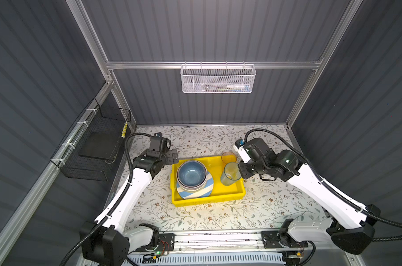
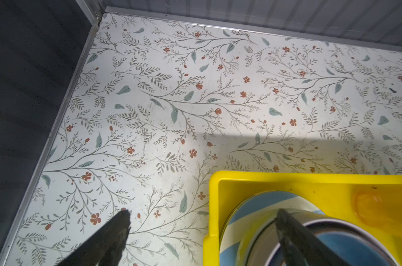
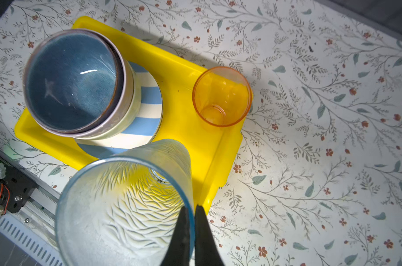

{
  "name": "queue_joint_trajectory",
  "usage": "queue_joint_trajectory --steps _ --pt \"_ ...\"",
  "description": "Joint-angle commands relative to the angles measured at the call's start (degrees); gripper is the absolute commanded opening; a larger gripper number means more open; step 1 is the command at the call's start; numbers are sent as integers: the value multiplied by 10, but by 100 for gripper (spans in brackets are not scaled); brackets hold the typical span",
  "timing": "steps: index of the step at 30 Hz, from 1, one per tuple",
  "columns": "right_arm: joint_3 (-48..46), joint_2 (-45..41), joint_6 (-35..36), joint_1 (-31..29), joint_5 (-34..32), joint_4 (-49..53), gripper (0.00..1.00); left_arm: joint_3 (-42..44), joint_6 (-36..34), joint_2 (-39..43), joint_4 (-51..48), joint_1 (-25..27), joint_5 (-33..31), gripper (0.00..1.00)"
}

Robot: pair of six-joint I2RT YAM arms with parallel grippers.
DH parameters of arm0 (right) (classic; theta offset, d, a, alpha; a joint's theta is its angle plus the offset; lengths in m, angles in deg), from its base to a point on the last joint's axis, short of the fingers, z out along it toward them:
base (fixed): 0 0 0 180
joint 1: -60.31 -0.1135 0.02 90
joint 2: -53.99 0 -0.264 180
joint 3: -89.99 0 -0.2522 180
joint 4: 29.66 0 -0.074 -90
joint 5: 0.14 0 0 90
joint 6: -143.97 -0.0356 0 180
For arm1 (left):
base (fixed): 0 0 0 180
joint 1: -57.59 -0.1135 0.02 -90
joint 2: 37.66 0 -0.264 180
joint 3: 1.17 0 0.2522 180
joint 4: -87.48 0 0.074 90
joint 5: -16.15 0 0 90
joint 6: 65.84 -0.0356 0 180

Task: Place the mixed dishes into the plastic bin
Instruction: 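Lower the pale blue cup with the right gripper into the bin's nearer corner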

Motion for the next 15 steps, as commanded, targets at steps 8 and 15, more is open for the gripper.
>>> queue_joint_trajectory --steps 8,15 --pt "-84 0 -65 1 -2 -17 0 18 -18 20 -7 -19 -13 100" --pt "-135 6 -91 4 -21 -33 0 24 -17 13 0 -22 -9 100"
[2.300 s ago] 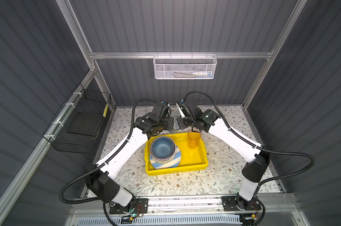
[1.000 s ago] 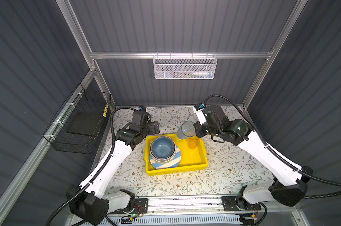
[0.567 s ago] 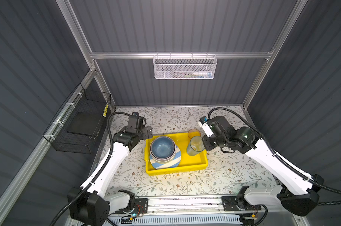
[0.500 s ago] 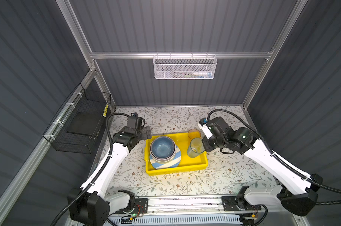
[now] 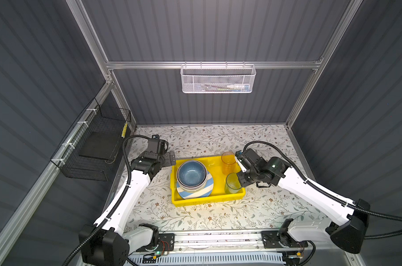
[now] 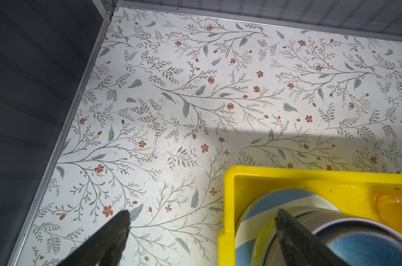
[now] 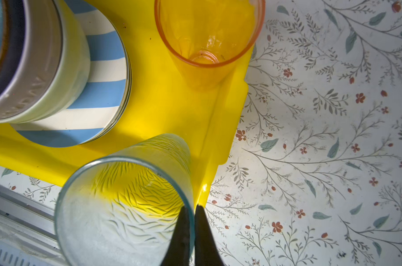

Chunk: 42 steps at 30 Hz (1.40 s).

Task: Place the mixed dishes into the plastic bin
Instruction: 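Open the right gripper and lift it off the pale blue cup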

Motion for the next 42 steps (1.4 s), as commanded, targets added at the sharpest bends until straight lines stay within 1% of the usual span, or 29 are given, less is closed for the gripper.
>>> queue_joint_trajectory --steps 1,17,27,32,37,40,42 --pt "-19 1 -24 3 -8 -6 0 10 -8 5 3 -3 -6 100" --pt "-63 9 -37 19 -2 -27 0 23 -13 9 5 -7 -25 100" --pt "-56 8 -39 20 -8 -11 0 24 -19 11 2 -10 -37 100" --pt "-33 0 -35 21 -8 3 11 29 -25 8 8 -14 -39 100" --pt "4 -1 -27 27 -3 27 29 31 -33 9 26 -17 -40 100" --pt "31 -7 -16 34 1 34 43 32 -45 4 47 -18 -36 100" --pt "48 -16 -5 43 4 31 55 33 -52 -3 61 -19 -37 100"
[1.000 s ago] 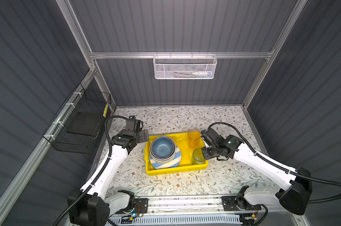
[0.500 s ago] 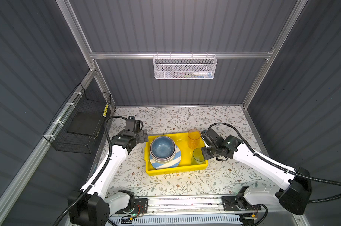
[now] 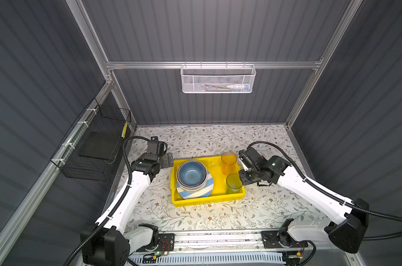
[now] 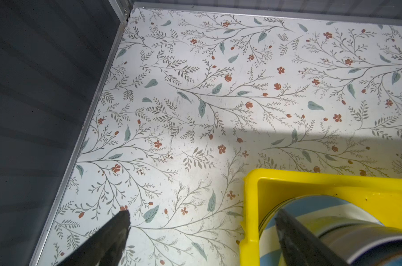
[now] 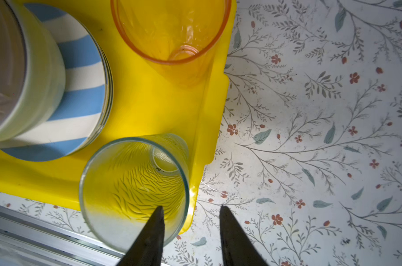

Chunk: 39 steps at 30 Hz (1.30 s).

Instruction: Place the mixed dishes into the plastic bin

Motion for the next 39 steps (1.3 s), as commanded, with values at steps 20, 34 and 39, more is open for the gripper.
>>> queue_joint_trajectory --steps 20,34,39 --pt "-155 -25 142 325 -79 -430 99 243 -87 -118 528 -78 -40 100" --pt "-412 23 169 398 -79 -858 99 317 -125 -237 783 -86 6 100" --pt "-445 38 181 404 -61 -942 99 356 -133 -304 933 -86 18 100"
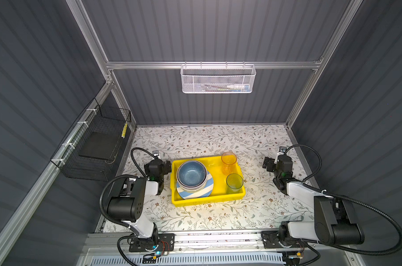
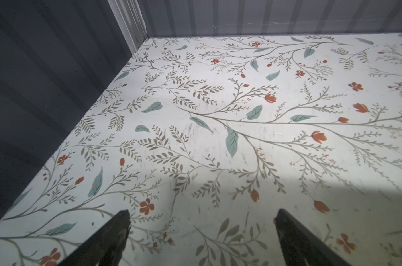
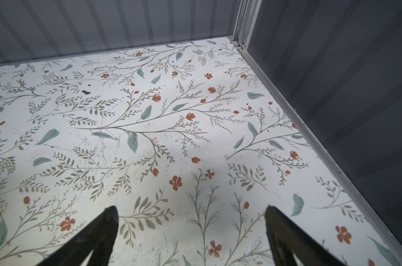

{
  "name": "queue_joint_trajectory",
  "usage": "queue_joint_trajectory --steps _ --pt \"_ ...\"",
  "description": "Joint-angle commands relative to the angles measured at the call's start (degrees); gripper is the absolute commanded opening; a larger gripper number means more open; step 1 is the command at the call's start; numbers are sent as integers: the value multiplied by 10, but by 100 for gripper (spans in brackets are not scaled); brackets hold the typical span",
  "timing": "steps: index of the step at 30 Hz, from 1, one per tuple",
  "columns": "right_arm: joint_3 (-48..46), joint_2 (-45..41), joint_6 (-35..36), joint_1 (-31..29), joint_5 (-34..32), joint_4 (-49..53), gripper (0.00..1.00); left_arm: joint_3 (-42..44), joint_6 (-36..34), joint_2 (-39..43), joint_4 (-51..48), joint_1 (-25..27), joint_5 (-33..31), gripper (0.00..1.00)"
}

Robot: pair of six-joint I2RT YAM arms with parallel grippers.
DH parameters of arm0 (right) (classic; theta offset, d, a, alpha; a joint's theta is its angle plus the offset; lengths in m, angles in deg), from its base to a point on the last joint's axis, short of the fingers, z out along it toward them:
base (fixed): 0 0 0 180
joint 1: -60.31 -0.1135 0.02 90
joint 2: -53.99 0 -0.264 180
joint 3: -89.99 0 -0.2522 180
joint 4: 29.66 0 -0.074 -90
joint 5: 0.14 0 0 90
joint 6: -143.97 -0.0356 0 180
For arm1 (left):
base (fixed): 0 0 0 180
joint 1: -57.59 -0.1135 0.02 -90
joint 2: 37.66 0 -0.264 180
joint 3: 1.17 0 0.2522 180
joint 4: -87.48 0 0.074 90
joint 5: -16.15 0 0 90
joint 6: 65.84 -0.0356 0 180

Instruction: Place the mixed dishes into the plastic bin

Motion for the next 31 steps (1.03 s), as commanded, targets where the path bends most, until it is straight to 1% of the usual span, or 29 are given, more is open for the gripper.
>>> queue_joint_trajectory --steps 1,2,3,4,5,7,9,11,13,15,18,20,31 --pt "-22 9 23 7 18 -123 99 19 -13 -21 97 -3 17 100" --pt "-40 26 23 12 31 -174 99 12 -10 -17 72 -3 14 100" --pt "-56 44 24 17 43 -230 99 9 -11 -21 73 -3 14 100" --pt "-65 41 14 25 52 -237 99 2 -14 -27 77 -3 14 100" --pt "-70 39 5 31 55 -228 99 -9 -13 -25 50 -3 16 100" --pt "-89 71 9 33 54 -316 99 -7 -13 -25 51 -4 20 100" --pt "-74 46 0 38 63 -242 99 -7 -12 -25 51 -5 21 100" --pt "-85 66 3 40 66 -300 99 -7 -12 -26 53 -5 23 100" --pt "-77 50 0 40 66 -255 99 -7 -12 -26 52 -6 23 100" --pt "-87 61 3 39 66 -293 99 -7 -11 -26 53 -5 23 100" --pt "-83 53 1 39 65 -273 99 -7 -12 -26 53 -6 24 100" --pt "-87 58 1 39 65 -289 99 -7 -11 -26 53 -6 23 100" --pt "-84 57 2 39 68 -281 99 -7 -12 -26 53 -6 23 100"
